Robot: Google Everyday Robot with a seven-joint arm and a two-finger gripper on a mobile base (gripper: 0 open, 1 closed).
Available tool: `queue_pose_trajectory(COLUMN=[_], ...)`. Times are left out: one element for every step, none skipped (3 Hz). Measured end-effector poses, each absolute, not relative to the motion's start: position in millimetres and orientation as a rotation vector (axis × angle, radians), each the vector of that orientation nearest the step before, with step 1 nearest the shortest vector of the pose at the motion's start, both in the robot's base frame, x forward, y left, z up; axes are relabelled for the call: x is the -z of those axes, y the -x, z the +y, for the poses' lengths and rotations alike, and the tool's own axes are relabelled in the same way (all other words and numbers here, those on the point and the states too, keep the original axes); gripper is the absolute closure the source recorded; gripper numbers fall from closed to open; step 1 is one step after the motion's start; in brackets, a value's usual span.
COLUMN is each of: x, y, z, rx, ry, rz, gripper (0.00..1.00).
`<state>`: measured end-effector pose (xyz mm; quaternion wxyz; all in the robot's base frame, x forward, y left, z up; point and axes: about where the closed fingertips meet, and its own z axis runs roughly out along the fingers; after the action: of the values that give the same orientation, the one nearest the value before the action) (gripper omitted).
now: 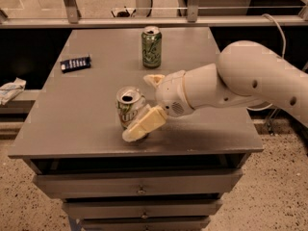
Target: Knock 7up can over
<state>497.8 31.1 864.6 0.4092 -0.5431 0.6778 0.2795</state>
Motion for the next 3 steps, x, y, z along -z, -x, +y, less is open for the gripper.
queue_pose_trajectory(x=[-871,-868,-867], y=[-512,-523,-550], z=[24,18,40], rx=[-0.72,-0.744,-0.772], ry=[1.268,1.187,1.161], rz=[1.693,1.722,1.742], gripper=[0.0,0.0,0.0])
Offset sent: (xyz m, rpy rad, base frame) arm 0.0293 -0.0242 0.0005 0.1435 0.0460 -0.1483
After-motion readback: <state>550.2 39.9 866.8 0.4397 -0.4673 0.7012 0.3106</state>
